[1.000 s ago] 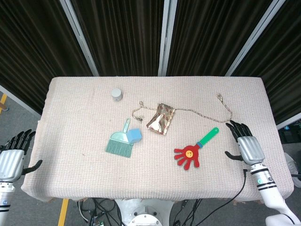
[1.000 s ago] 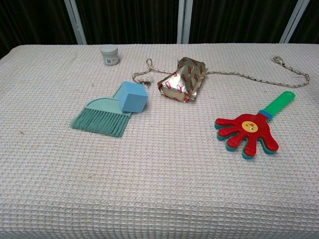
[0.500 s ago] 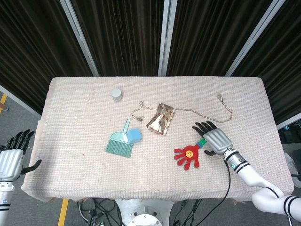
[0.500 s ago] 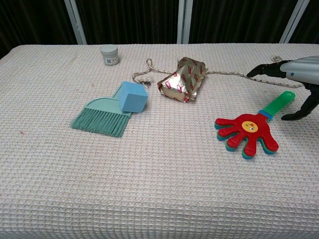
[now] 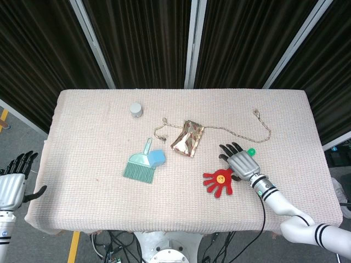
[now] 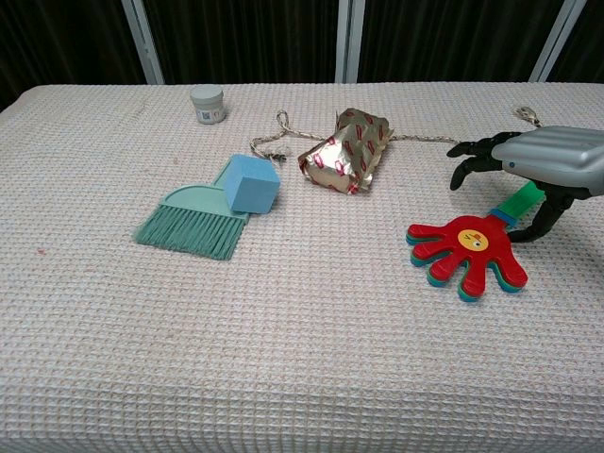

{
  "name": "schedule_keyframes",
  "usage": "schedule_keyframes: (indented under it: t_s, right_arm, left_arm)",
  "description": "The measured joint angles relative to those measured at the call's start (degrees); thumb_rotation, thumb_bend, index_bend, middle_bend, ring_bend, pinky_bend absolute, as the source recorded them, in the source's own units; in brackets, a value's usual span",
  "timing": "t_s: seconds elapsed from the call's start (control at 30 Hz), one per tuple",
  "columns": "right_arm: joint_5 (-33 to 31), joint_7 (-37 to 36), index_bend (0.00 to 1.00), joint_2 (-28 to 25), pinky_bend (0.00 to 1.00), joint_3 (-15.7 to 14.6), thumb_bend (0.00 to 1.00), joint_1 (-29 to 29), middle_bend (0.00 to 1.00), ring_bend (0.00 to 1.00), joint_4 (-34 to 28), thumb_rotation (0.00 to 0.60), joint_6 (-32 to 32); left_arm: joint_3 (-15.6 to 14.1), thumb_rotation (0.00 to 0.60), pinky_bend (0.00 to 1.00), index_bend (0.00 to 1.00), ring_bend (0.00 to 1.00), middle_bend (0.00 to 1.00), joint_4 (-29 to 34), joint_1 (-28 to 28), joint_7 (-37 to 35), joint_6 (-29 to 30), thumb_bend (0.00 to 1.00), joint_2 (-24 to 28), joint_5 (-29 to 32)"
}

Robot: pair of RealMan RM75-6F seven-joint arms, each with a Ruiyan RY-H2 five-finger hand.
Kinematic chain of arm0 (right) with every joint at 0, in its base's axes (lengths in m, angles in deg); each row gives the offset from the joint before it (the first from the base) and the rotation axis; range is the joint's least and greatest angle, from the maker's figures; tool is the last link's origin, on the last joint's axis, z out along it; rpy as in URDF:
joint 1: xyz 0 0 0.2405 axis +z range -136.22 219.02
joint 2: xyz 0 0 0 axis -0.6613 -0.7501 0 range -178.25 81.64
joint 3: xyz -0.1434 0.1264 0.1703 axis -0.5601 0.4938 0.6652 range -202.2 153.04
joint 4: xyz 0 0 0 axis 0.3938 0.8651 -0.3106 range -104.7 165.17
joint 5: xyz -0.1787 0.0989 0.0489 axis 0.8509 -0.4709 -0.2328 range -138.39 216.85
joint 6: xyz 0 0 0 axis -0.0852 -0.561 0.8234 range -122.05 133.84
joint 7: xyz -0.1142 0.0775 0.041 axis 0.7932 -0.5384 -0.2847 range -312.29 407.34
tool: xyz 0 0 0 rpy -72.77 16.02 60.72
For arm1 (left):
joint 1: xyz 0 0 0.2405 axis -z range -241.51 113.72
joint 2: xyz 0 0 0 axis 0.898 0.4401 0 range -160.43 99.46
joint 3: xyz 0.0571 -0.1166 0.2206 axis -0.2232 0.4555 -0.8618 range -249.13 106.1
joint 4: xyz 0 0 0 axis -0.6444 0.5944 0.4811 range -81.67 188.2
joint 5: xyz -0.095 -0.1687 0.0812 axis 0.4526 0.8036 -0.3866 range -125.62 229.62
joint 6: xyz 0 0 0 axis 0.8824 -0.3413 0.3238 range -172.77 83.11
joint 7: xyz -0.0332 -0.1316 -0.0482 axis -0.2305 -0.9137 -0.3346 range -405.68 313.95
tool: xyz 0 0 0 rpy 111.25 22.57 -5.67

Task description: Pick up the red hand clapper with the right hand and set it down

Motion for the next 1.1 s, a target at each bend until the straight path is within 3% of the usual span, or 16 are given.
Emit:
schedule_keyframes:
  t_s: [0.73,1.1]
  right_arm:
    - [0.03,-1.81,0.51,0.49,0.0,-1.71,0.2,0.62,0.0,0.0,-0.09,0.6,-0.61]
    - [1.59,-7.54,0.76,0.54,0.0,-1.94,0.29,0.39,0.15,0.0,-0.16,0.6,-2.04]
  left_arm:
    - [-0.1,0.6,0.11,0.07,0.0,0.03,-0.49,-0.21,-0.45,-0.5,0.21,-0.19,0.38]
    - [-0.11,0.6,0.11,0.07,0.0,0.03,-0.66,-0.29,-1.04,-0.55,0.21,-0.2,0.34]
